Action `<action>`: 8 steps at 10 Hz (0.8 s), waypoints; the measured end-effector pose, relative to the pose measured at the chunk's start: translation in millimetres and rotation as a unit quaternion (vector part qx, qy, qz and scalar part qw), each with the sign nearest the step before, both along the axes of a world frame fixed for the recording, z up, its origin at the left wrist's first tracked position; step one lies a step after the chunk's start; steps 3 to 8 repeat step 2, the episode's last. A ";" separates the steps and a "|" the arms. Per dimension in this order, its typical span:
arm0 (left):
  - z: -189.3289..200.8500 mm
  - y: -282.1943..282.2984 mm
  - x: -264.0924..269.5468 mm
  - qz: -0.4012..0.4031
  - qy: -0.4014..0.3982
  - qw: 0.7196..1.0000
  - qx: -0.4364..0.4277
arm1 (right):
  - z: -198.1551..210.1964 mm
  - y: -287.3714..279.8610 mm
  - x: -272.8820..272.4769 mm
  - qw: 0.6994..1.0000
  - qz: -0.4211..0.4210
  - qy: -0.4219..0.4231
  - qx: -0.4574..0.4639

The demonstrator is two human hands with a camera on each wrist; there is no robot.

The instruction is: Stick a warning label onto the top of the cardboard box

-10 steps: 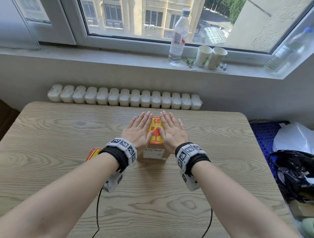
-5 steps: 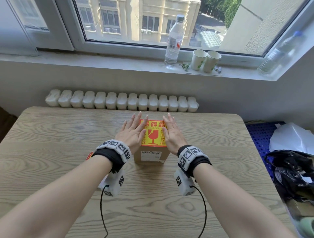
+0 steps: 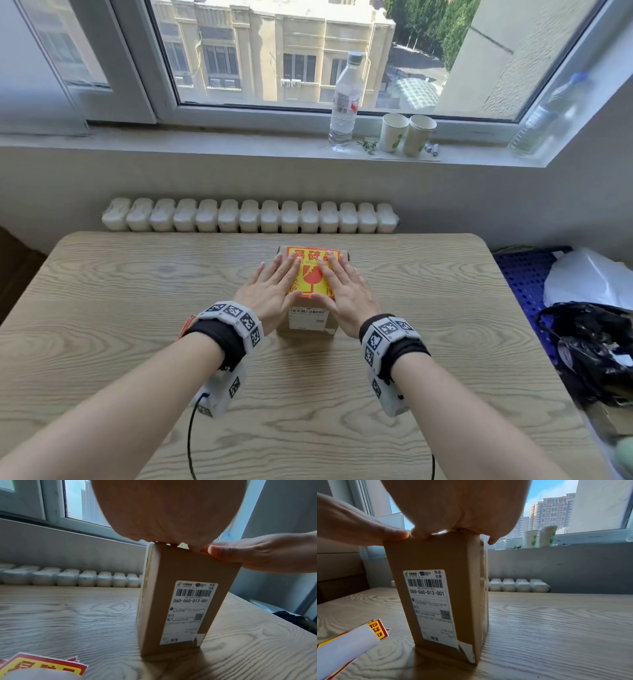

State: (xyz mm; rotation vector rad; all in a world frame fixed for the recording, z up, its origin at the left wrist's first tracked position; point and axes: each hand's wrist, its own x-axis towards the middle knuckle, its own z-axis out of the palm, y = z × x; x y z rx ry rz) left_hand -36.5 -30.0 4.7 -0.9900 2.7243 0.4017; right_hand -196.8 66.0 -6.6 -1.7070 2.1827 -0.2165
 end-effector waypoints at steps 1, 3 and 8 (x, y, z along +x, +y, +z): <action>7.9 -3.5 7.1 0.001 0.016 1.000 0.003 | 2.9 11.4 -10.5 0.998 -0.027 -0.047 -0.036; 21.8 -9.9 12.8 0.021 0.005 1.000 -0.014 | 13.8 19.3 -25.6 0.997 -0.044 -0.049 -0.040; 21.8 -9.9 12.8 0.021 0.005 1.000 -0.014 | 13.8 19.3 -25.6 0.997 -0.044 -0.049 -0.040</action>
